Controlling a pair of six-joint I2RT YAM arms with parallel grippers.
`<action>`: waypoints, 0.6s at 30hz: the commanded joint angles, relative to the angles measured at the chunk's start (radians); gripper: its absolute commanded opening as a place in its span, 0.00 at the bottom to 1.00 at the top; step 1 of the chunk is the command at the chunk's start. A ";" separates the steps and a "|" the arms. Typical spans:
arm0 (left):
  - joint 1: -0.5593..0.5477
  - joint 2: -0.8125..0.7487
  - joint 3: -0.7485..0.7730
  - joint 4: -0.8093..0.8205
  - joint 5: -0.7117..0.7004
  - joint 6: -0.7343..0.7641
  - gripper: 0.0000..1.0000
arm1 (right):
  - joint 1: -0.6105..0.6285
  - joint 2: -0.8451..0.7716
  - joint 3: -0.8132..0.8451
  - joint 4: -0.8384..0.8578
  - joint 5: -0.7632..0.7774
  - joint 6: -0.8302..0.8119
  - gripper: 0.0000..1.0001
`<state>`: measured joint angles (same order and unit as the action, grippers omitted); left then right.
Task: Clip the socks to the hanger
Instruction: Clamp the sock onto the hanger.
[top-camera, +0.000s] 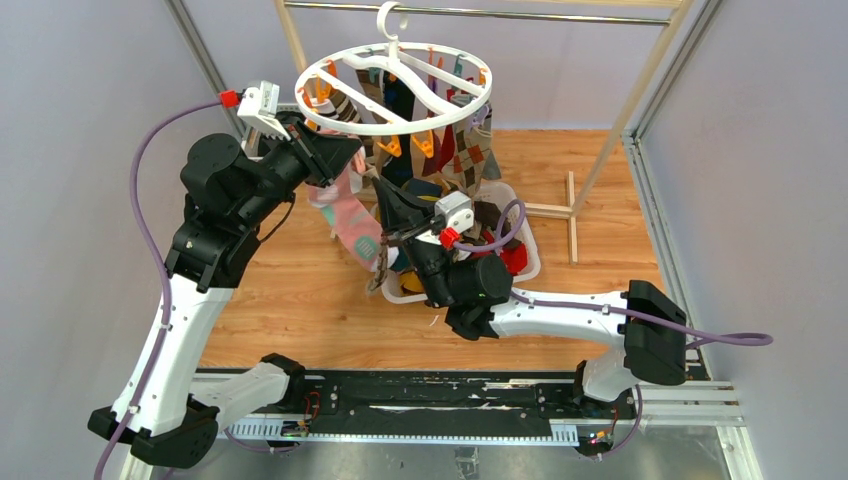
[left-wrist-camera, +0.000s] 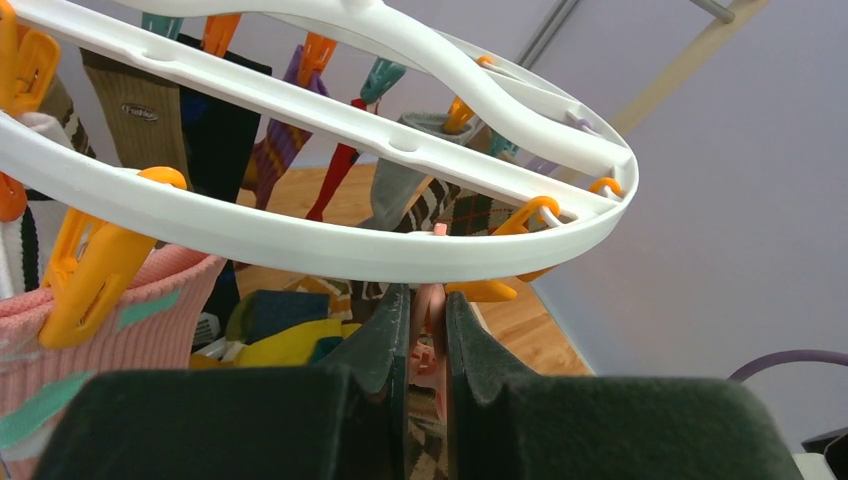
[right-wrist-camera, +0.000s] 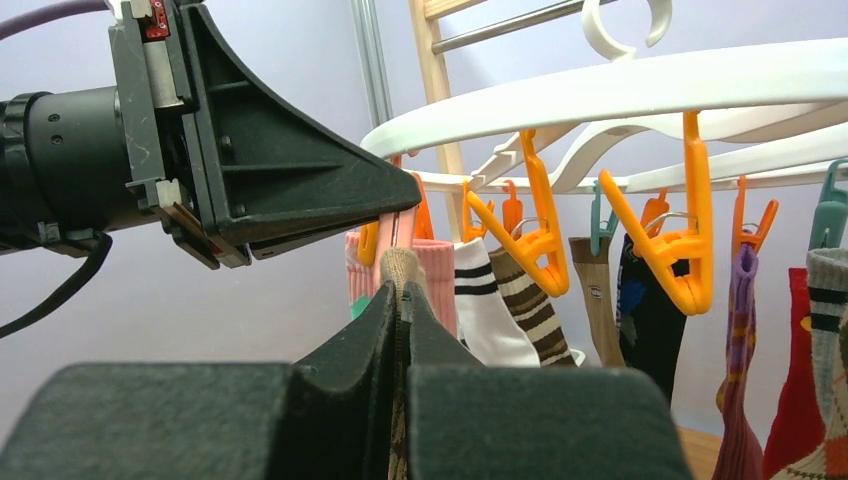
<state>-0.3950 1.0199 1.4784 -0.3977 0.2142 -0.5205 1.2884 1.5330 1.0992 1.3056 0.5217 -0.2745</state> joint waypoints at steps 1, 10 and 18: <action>-0.002 -0.021 -0.007 0.003 0.013 0.000 0.02 | -0.011 0.015 0.031 0.035 0.017 0.041 0.00; -0.002 -0.022 0.000 0.005 -0.004 -0.003 0.02 | -0.012 0.019 0.030 0.004 -0.038 0.093 0.00; -0.002 -0.024 0.002 0.006 -0.013 0.012 0.02 | -0.012 0.001 -0.001 -0.025 -0.036 0.112 0.00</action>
<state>-0.3950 1.0180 1.4769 -0.3969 0.1986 -0.5198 1.2881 1.5471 1.1027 1.2835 0.4919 -0.1978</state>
